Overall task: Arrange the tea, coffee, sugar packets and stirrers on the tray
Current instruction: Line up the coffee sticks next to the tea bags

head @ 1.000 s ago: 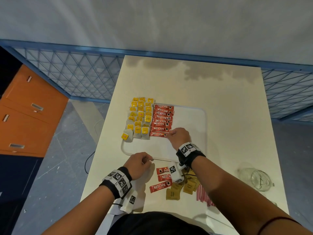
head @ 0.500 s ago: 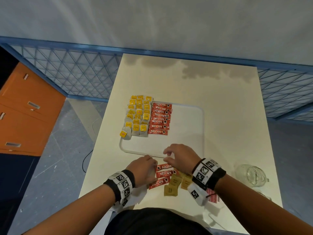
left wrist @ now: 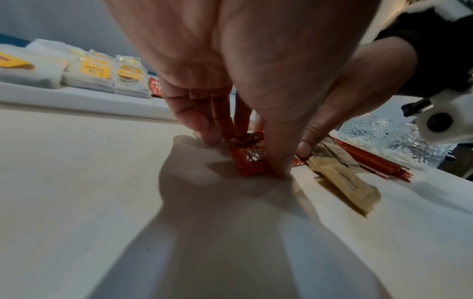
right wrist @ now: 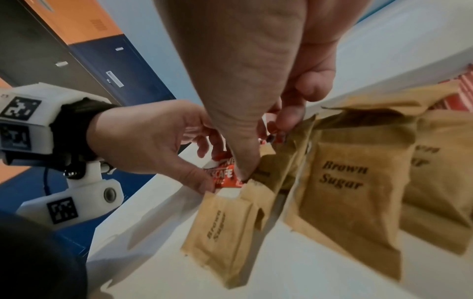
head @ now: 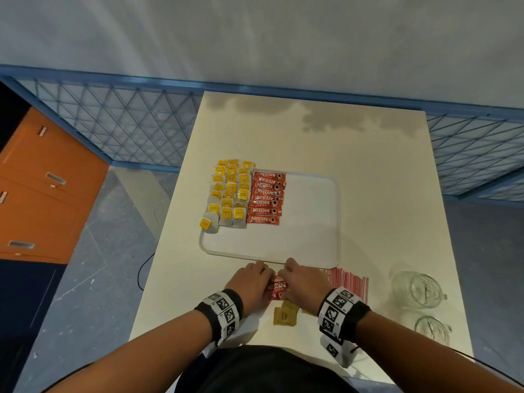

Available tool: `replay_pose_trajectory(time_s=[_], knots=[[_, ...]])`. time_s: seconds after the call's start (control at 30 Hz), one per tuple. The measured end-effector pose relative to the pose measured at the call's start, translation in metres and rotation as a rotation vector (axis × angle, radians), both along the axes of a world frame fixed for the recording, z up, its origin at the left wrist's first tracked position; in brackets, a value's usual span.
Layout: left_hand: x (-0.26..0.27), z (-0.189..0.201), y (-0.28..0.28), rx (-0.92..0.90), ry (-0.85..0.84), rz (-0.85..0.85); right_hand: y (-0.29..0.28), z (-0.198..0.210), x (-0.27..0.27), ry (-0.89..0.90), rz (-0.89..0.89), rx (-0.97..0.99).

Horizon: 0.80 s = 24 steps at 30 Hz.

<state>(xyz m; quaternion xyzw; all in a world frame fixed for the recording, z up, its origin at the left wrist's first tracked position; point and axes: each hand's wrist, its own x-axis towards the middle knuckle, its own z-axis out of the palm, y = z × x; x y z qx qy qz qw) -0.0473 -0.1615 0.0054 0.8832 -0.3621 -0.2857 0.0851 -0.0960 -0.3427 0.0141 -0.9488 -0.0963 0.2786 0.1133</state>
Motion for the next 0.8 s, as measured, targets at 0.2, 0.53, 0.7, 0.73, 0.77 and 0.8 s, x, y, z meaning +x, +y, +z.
replay_pose_trajectory(time_s=[0.2, 0.53, 0.7, 0.73, 0.77, 0.8], knots=[[0.001, 0.006, -0.004, 0.052, 0.001, 0.009, 0.006, -0.004, 0.003, -0.029, 0.02, 0.034], [0.006, 0.01, -0.002, 0.074, 0.121, 0.095, 0.009, 0.001, 0.016, -0.066, 0.01, 0.069], [0.013, 0.019, 0.003, 0.028, 0.202, 0.147, 0.004, 0.016, 0.024, -0.039, -0.138, 0.195], [0.015, 0.021, 0.005, 0.009, 0.219, 0.158, 0.003, 0.018, 0.025, -0.035, -0.182, 0.248], [0.017, 0.023, 0.006, -0.01, 0.23, 0.167, 0.001, 0.021, 0.026, -0.036, -0.229, 0.303], [0.02, 0.026, 0.007, -0.032, 0.233, 0.175, -0.001, 0.024, 0.028, -0.041, -0.28, 0.355]])
